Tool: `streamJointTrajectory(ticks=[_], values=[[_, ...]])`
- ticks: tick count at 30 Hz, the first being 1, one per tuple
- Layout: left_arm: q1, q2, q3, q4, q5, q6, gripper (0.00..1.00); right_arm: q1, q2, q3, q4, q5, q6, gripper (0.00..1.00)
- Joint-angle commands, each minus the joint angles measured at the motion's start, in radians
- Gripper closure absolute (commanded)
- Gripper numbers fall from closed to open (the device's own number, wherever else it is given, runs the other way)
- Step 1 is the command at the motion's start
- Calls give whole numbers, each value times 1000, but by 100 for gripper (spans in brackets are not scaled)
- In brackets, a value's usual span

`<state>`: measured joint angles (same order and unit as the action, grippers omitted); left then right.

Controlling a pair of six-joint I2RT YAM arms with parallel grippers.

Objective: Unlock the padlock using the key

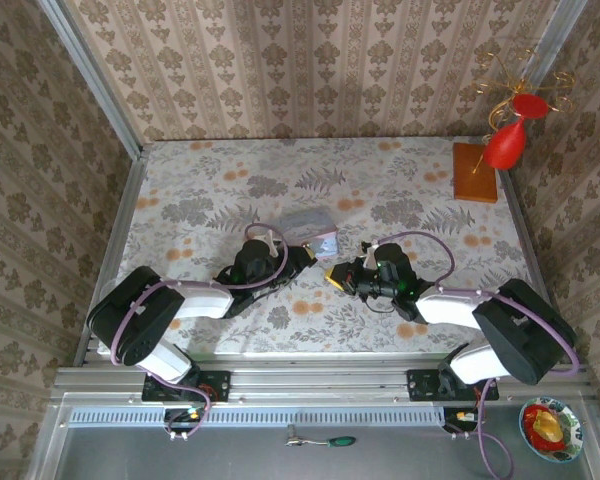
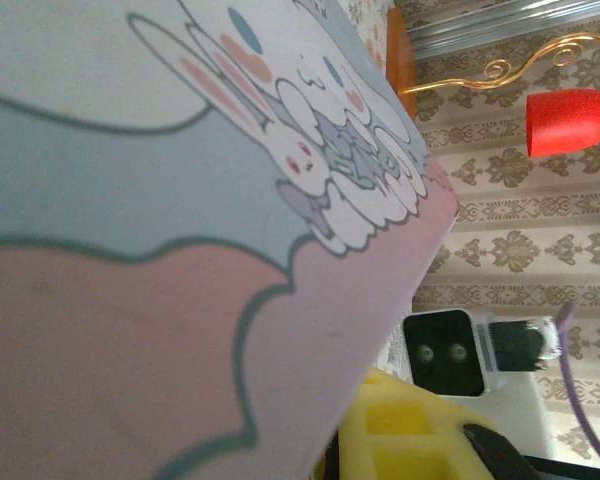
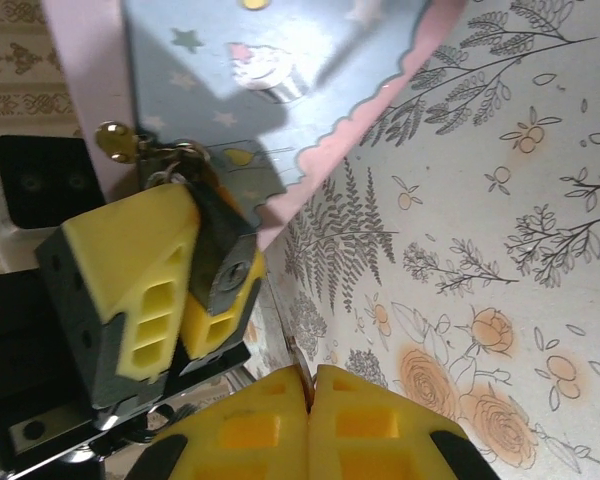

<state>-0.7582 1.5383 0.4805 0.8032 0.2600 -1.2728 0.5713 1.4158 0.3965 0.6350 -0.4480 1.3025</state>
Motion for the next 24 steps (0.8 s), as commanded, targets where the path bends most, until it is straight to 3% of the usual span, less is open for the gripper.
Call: streamJointTrajectory(ticks=[1,24], values=[[2,0,34,104,24,-24,99,-8,18,-12,56,-41,30,100],[-1,53,43,197,64,-101,100,-24,23,-42,191,-63,65,100]])
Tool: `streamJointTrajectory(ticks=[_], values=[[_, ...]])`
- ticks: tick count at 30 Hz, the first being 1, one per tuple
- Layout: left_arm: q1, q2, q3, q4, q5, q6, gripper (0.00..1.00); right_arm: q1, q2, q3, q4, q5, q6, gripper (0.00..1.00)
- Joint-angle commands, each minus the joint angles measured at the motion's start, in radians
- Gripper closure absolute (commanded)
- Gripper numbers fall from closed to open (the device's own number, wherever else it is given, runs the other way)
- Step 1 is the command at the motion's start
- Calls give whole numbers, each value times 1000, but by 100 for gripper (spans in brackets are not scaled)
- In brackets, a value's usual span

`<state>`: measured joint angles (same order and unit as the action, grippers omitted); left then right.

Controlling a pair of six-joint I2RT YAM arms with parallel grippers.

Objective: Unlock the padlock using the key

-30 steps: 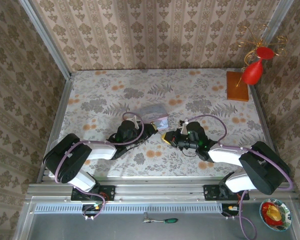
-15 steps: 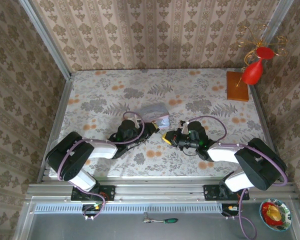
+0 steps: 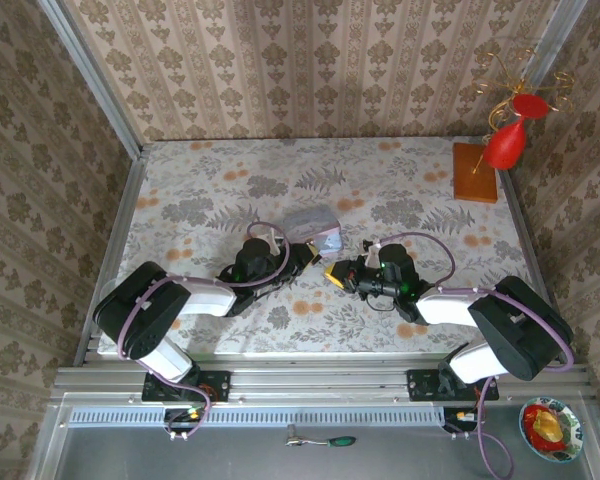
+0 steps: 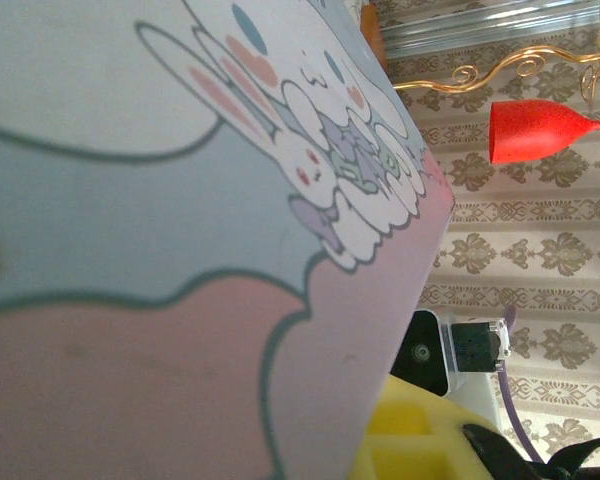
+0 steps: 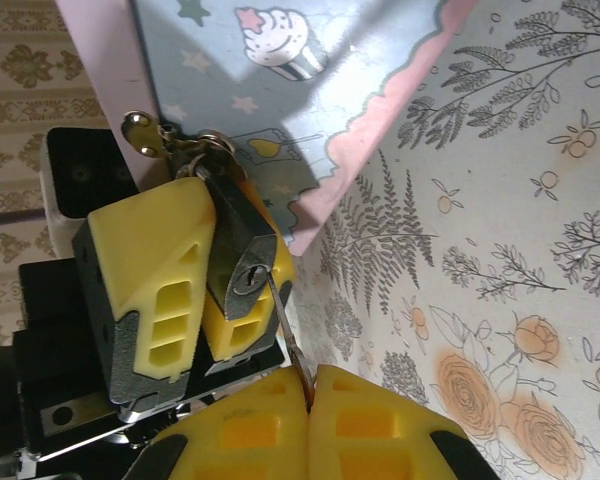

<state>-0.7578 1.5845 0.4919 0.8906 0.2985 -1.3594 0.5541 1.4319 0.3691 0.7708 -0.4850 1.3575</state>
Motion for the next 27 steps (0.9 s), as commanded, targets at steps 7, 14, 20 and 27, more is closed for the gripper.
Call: streamJointTrajectory(ticks=[7,14,20,27], values=[[-3,15,30,138,34,-29,100,-10,-2,-24,68,-19,9,100],[-7,31,22,186,36,-54,100,-17,-6,-22,76,-9,14,100],[-12,35,23,203,36,-63,100,-26,-4,-16,88,-10,20,100],[-14,34,19,212,35,-68,100,-38,3,-16,100,-16,26,100]])
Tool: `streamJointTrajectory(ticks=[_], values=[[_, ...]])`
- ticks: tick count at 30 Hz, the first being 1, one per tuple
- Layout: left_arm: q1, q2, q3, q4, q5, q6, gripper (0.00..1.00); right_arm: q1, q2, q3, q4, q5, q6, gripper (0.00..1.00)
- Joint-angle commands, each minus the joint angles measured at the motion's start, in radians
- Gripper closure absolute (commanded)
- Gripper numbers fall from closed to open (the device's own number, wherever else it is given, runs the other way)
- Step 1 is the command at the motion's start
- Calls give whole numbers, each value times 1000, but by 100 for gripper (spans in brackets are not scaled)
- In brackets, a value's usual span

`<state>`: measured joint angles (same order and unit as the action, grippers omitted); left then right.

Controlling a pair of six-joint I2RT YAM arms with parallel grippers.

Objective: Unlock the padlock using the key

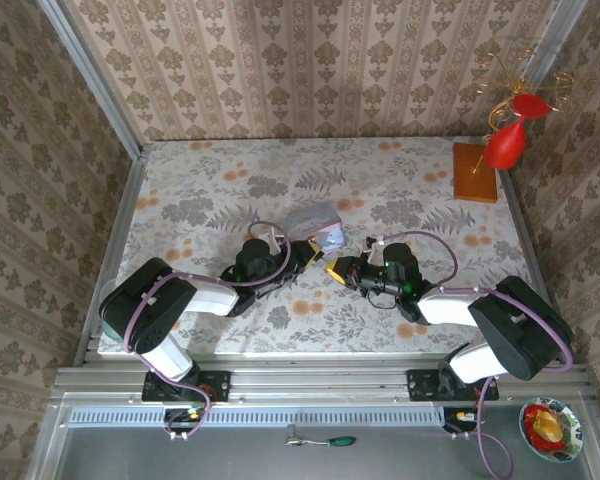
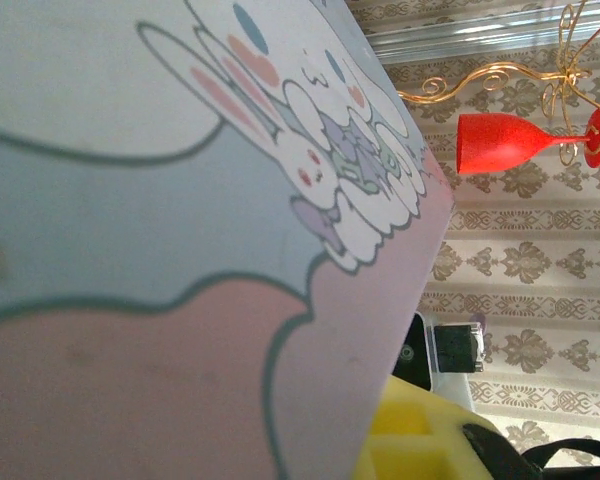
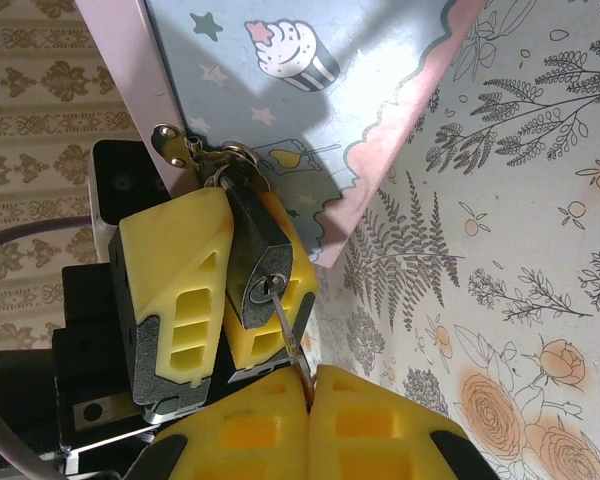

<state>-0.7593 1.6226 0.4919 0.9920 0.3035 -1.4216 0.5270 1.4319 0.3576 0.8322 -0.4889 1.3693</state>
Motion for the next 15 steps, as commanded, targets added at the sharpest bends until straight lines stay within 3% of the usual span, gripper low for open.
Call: streamJointTrajectory(ticks=[1,15], values=[[-12,-3,19,114,29,-5,100,-12,5,-5,43,-13,17,100],[-17,20,30,152,39,-16,100,-16,45,0,104,-28,56,100]])
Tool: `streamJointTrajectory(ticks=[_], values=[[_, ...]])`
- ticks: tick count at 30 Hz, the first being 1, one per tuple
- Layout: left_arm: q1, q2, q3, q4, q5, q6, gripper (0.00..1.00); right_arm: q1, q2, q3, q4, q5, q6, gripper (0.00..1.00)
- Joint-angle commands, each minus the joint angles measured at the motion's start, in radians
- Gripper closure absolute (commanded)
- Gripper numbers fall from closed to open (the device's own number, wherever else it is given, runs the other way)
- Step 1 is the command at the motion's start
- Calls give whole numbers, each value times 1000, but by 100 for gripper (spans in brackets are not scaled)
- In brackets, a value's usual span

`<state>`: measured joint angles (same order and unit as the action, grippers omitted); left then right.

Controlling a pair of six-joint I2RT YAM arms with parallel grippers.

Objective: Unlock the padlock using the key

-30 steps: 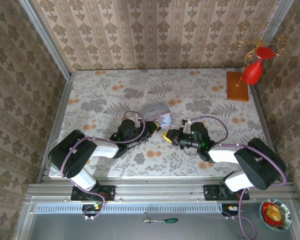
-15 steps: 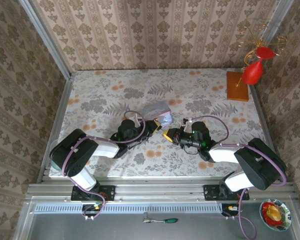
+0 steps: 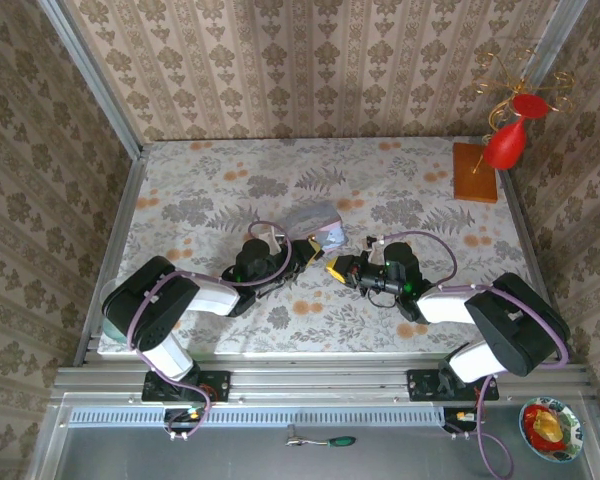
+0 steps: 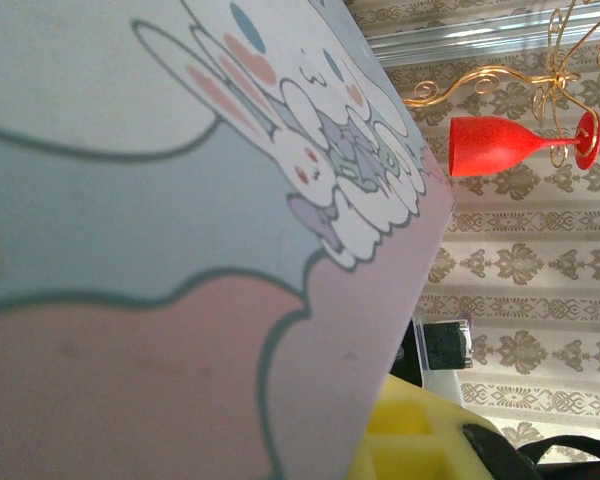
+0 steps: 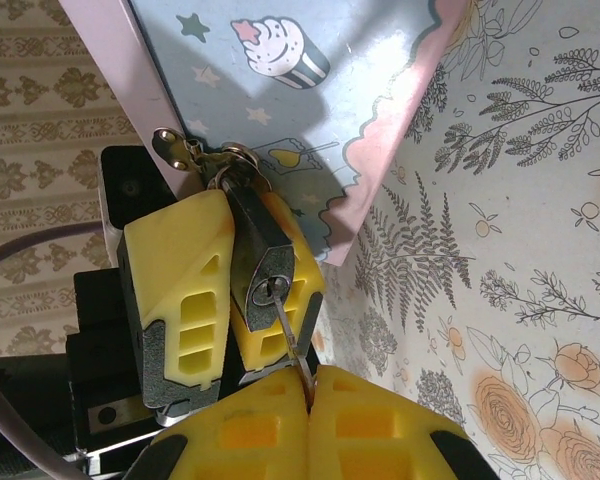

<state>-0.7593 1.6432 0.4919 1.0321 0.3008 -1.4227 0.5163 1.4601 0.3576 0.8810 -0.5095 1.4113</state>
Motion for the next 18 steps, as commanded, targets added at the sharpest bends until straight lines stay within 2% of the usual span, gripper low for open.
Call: streamJointTrajectory(ticks=[1,18], values=[[-18,-2,30,114,41,-13,100,-7,20,0,60,-6,17,100],[-25,1,36,129,45,-22,100,-27,116,9,159,-27,90,100]])
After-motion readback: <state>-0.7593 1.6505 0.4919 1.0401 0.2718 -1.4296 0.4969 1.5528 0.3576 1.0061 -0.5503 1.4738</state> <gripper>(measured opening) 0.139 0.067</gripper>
